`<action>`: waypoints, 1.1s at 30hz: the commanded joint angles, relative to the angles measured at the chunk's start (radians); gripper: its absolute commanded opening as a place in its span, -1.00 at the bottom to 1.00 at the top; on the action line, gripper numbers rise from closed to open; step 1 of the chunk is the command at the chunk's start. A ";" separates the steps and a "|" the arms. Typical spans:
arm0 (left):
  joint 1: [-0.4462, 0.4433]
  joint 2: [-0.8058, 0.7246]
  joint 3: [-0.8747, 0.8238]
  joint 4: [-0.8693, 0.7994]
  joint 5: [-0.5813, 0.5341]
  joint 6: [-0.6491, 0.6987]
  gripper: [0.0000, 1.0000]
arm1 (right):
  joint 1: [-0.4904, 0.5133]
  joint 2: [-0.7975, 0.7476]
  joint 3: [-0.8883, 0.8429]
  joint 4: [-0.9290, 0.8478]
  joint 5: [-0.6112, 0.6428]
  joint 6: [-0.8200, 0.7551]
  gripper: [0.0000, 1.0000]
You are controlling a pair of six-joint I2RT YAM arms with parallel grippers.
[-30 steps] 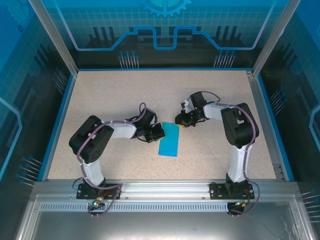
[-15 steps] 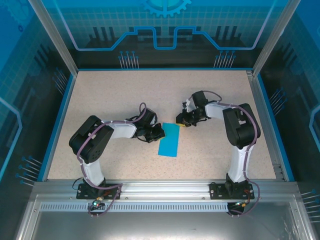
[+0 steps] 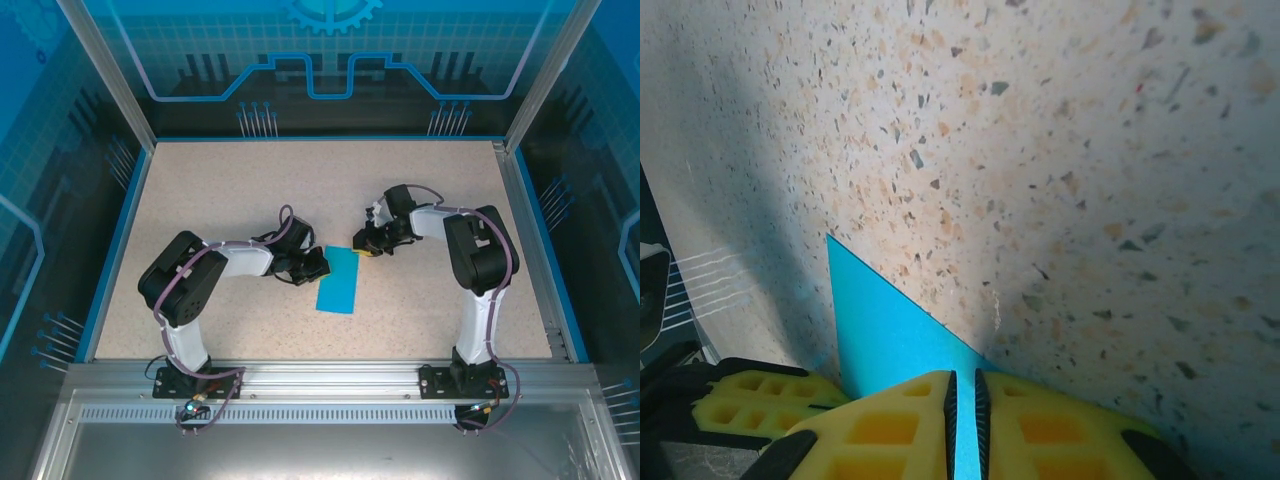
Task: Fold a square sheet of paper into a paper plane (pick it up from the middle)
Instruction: Fold the square sheet of paper in half at the center of the table.
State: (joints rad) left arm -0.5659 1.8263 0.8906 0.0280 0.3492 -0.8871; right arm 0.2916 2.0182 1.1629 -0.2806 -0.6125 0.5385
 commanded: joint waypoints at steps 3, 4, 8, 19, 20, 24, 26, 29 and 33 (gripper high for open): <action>-0.010 -0.014 0.002 -0.083 0.021 0.025 -1.00 | -0.010 0.008 0.000 -0.031 0.011 -0.022 -0.64; -0.010 -0.020 0.001 -0.077 0.026 0.024 -0.97 | -0.011 -0.010 0.005 -0.039 0.010 -0.029 -0.63; -0.009 -0.045 0.012 -0.083 0.032 0.025 -0.79 | -0.009 -0.115 -0.004 -0.059 0.015 -0.046 -0.59; 0.011 -0.141 0.021 -0.136 0.009 0.045 -0.47 | 0.000 -0.399 -0.243 -0.006 0.116 -0.035 -0.26; 0.021 -0.151 0.012 -0.131 0.012 0.044 -0.47 | 0.001 -0.402 -0.260 -0.005 0.103 -0.024 -0.24; 0.067 -0.181 -0.045 -0.077 0.035 0.013 -0.31 | 0.028 -0.421 -0.331 0.012 0.093 0.016 -0.12; 0.083 -0.180 -0.056 -0.065 0.063 0.010 -0.24 | 0.036 -0.425 -0.346 0.007 0.087 0.024 -0.08; 0.097 -0.168 -0.052 -0.057 0.088 0.010 -0.15 | 0.054 -0.432 -0.370 0.027 0.072 0.048 -0.04; 0.099 -0.140 -0.033 -0.039 0.115 -0.001 -0.09 | 0.087 -0.447 -0.376 0.035 0.083 0.067 -0.03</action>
State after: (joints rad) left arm -0.4698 1.6695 0.8513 -0.0330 0.4080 -0.8696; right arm 0.3515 1.6062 0.7975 -0.2649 -0.5240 0.5785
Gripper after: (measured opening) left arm 0.453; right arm 0.483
